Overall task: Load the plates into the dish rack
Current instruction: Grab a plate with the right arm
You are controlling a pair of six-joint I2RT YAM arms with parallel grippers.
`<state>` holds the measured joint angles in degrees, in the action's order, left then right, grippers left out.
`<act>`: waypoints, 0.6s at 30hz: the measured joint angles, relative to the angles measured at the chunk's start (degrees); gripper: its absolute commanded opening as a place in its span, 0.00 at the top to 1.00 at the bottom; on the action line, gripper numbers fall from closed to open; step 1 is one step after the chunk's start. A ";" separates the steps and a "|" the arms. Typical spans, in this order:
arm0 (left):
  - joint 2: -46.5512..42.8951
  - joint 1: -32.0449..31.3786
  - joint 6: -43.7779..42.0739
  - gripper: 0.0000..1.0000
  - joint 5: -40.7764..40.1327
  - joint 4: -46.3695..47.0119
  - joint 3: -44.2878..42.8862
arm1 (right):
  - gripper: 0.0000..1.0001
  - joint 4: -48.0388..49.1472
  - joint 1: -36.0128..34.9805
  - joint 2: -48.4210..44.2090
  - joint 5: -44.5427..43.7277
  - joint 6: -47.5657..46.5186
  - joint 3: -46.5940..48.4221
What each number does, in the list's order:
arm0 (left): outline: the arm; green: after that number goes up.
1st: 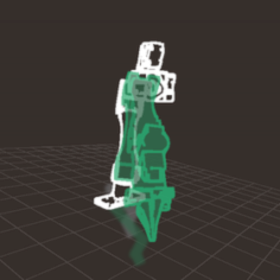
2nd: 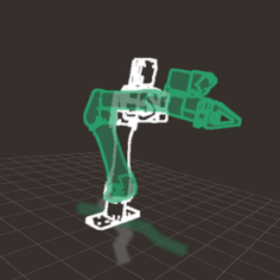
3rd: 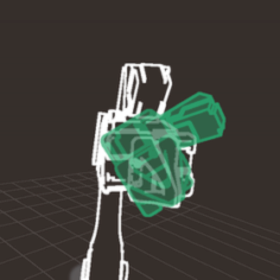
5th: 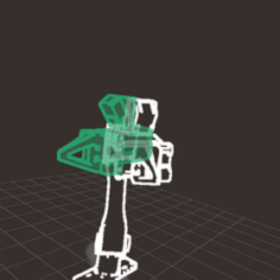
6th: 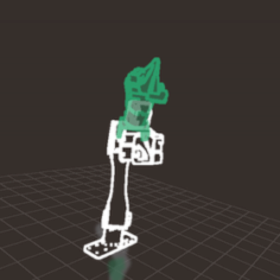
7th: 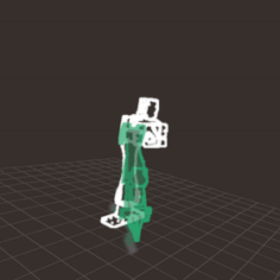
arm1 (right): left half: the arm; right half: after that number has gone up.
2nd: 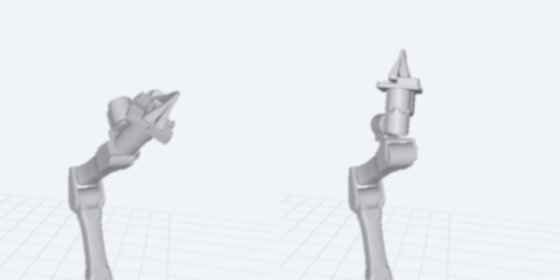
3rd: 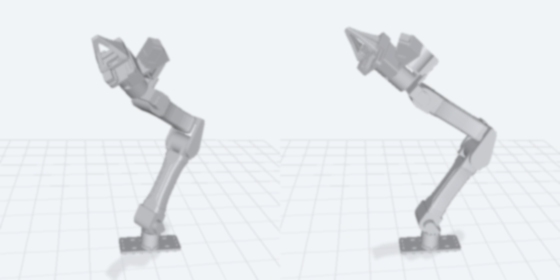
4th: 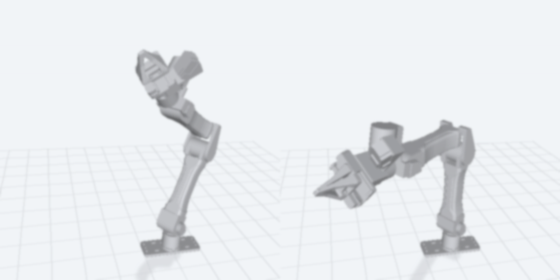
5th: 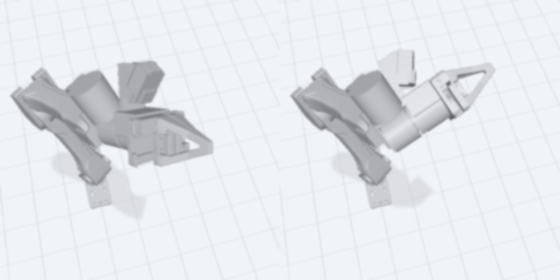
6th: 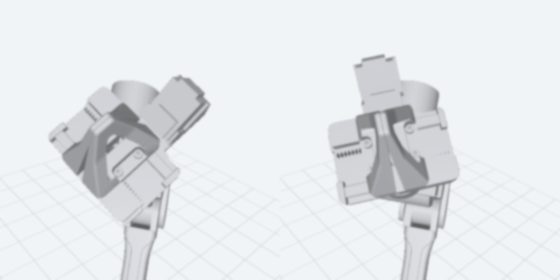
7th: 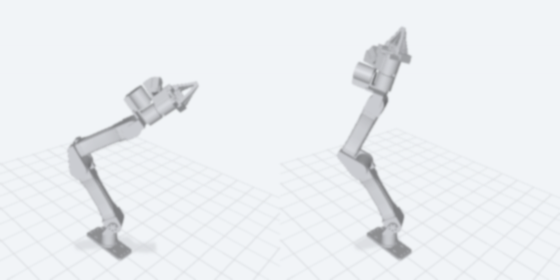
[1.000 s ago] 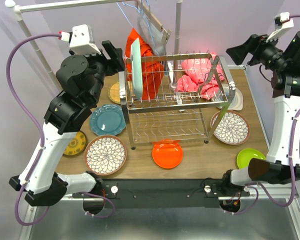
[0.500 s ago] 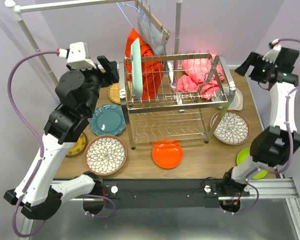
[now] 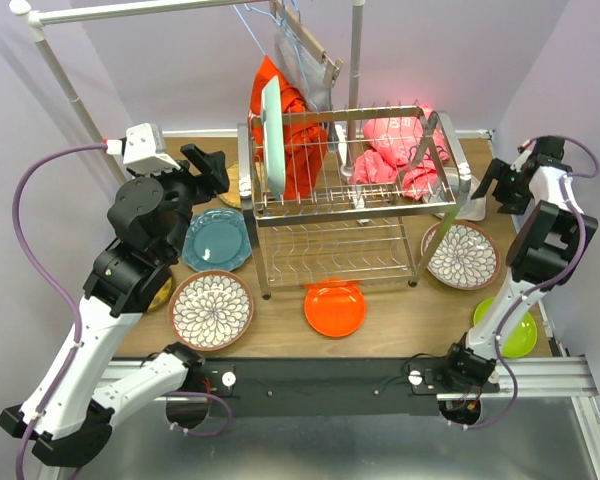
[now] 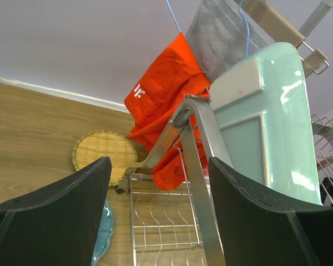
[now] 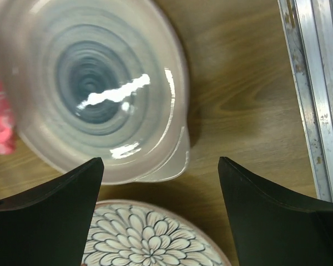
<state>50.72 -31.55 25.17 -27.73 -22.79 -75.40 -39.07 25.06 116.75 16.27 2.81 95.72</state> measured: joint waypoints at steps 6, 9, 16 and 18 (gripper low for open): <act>-0.46 0.00 2.03 0.20 -0.07 0.00 1.25 | 0.20 -0.48 0.55 6.64 -0.57 -1.18 2.62; -0.44 0.00 2.58 0.20 -0.07 0.00 1.29 | 0.25 -0.68 0.42 8.72 -0.57 -1.42 3.72; -0.37 0.00 2.78 0.20 -0.11 -0.02 1.27 | 0.44 -0.87 0.42 12.13 -0.61 -1.55 7.37; -0.22 0.00 2.78 0.20 -0.13 -0.02 1.18 | 0.51 -0.83 0.42 12.76 -0.59 -1.62 8.15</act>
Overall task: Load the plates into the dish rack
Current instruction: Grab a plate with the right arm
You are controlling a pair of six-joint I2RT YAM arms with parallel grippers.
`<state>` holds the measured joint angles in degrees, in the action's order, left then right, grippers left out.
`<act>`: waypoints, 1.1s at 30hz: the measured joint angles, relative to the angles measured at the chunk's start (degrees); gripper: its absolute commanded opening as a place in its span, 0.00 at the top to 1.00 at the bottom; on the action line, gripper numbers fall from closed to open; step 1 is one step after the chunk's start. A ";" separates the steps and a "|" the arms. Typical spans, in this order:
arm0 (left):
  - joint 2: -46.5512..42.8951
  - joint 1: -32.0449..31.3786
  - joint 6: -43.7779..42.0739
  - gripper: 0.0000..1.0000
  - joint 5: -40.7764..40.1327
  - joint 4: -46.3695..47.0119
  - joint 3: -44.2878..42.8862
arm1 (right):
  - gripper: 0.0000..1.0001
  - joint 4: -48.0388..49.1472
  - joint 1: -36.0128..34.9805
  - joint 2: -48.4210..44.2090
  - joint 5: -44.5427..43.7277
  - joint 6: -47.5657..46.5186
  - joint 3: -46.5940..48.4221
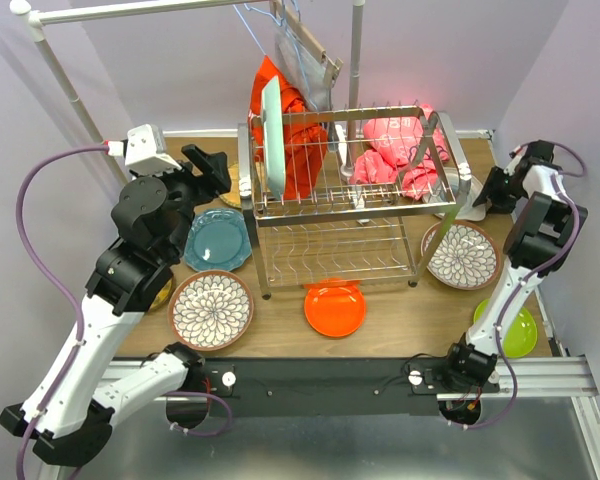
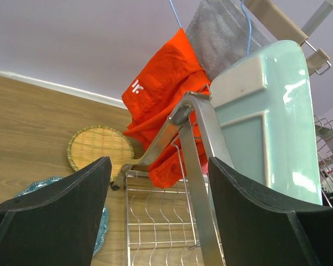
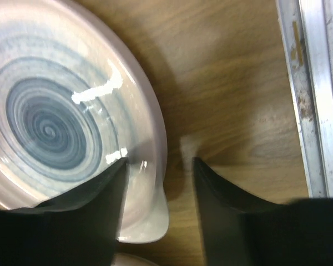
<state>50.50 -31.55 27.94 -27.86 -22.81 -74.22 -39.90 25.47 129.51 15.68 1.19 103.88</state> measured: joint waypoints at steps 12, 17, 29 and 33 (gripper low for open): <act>2.82 0.04 -0.04 0.20 -0.02 -0.28 -2.40 | 0.99 0.90 0.61 1.84 3.54 0.35 2.14; 3.23 0.07 -0.11 0.20 -0.02 -0.52 -4.81 | 0.99 2.45 0.59 1.40 4.09 0.00 1.14; 3.45 0.11 -1.62 0.20 -0.55 -0.59 -10.78 | 0.99 8.17 0.09 -11.43 -0.44 -2.23 -10.62; 3.87 0.11 -2.32 0.20 -0.57 -0.59 -11.39 | 0.99 10.71 0.09 -18.60 -2.89 -2.29 -15.23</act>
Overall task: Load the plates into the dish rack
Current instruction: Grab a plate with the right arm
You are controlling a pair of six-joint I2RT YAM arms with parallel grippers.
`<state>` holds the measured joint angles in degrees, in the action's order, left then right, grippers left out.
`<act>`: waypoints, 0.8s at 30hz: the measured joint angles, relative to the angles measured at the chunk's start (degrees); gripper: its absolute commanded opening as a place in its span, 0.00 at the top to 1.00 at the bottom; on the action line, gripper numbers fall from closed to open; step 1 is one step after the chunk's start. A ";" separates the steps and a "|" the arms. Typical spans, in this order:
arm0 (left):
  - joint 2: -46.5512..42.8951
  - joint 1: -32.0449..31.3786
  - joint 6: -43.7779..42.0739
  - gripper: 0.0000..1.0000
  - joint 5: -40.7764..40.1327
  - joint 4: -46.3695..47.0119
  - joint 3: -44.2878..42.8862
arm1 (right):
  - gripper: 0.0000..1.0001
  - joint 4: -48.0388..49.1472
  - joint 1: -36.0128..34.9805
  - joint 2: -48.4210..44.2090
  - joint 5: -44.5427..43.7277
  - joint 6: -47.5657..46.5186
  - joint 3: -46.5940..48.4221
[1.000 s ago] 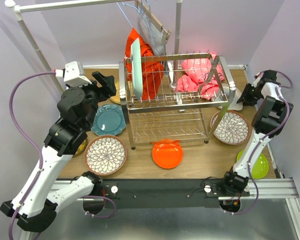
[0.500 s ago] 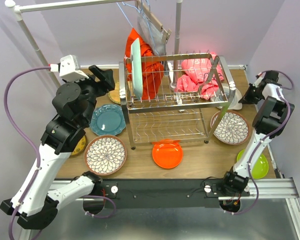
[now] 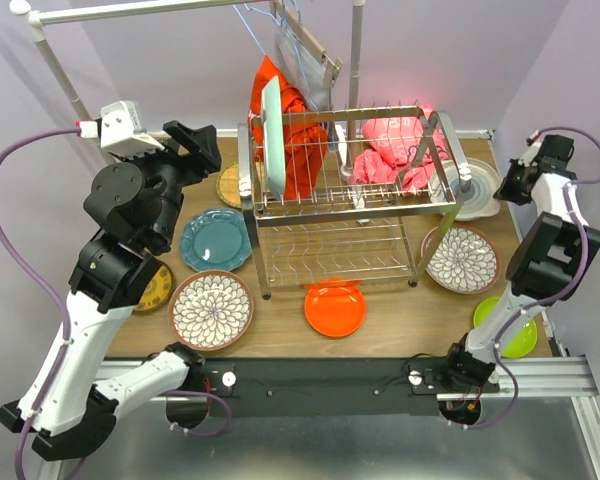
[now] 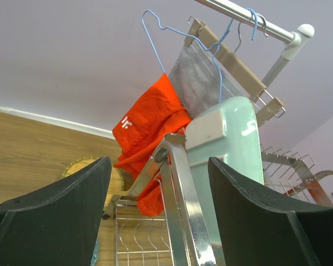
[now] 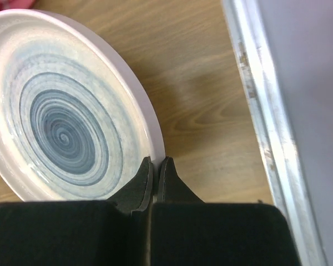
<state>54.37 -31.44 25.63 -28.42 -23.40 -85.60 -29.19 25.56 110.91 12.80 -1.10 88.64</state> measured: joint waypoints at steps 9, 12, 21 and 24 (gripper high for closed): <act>0.81 0.00 -0.81 0.20 0.35 0.07 -0.39 | 0.99 4.37 0.00 -8.94 -3.43 1.57 -3.56; 1.05 0.00 -1.05 0.20 1.11 0.11 -1.84 | 0.99 4.39 0.00 -11.45 -3.52 1.60 -4.11; 2.38 0.00 -2.16 0.20 3.54 0.79 -8.72 | 0.99 3.61 0.00 -17.70 -3.78 4.61 -2.60; 3.30 0.00 -2.51 0.20 4.24 0.96 -10.69 | 0.99 2.08 0.00 -17.66 -3.78 7.13 1.03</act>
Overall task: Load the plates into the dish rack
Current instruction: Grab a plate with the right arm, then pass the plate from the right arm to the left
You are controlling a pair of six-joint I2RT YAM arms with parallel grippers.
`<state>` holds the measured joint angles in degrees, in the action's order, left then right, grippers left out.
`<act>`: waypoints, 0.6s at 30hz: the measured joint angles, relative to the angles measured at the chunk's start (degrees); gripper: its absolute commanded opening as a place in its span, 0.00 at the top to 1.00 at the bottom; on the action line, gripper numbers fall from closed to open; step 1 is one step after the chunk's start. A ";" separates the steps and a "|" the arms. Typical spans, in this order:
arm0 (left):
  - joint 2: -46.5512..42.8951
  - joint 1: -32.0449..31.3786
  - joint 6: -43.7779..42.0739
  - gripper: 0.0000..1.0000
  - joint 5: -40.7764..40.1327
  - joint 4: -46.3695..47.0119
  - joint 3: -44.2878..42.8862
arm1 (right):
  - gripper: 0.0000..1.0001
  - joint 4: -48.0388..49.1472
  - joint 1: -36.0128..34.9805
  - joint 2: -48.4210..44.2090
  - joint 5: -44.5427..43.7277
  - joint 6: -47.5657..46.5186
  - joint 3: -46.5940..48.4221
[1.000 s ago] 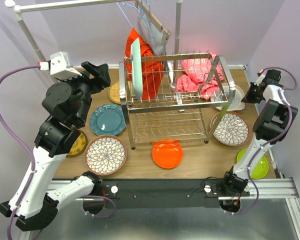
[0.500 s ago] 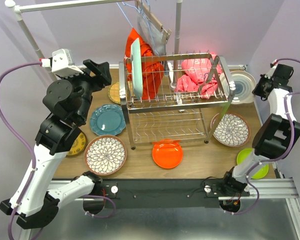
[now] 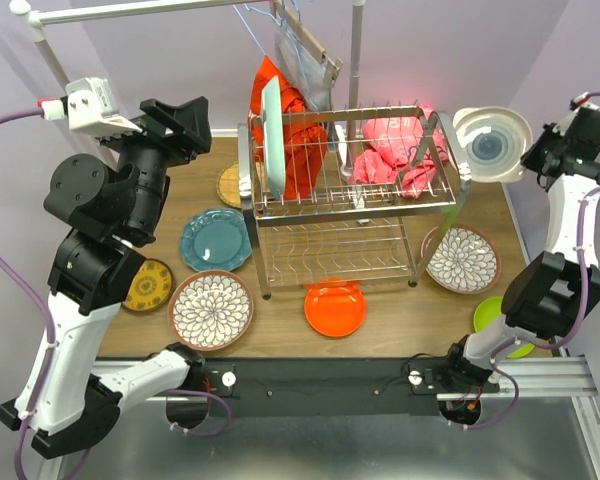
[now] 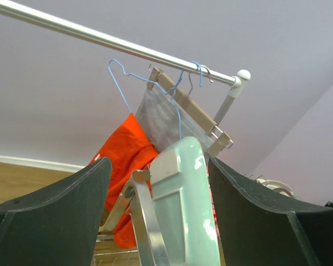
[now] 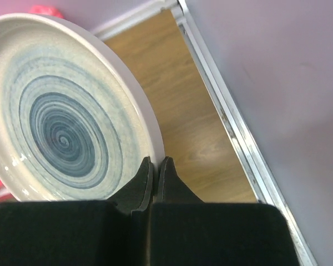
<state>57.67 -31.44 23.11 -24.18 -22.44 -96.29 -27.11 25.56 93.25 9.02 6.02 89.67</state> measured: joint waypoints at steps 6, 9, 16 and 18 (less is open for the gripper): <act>2.23 0.00 -0.61 0.20 2.32 0.13 -3.02 | 0.99 -3.69 0.07 1.03 1.86 6.32 10.73; 3.52 0.00 -0.81 0.20 3.52 0.07 -4.35 | 0.99 -4.24 0.07 1.75 4.35 9.60 15.56; 6.08 0.00 -0.96 0.20 6.75 0.24 -9.22 | 0.99 -7.72 0.37 3.26 10.27 15.54 22.23; 7.08 0.00 -0.81 0.20 8.17 0.57 -11.28 | 0.99 -8.87 0.81 3.89 11.89 17.51 24.22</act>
<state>64.75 -31.44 22.31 -16.01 -21.87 -107.57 -35.99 26.37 97.14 20.91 23.53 113.89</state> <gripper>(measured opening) 0.797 0.026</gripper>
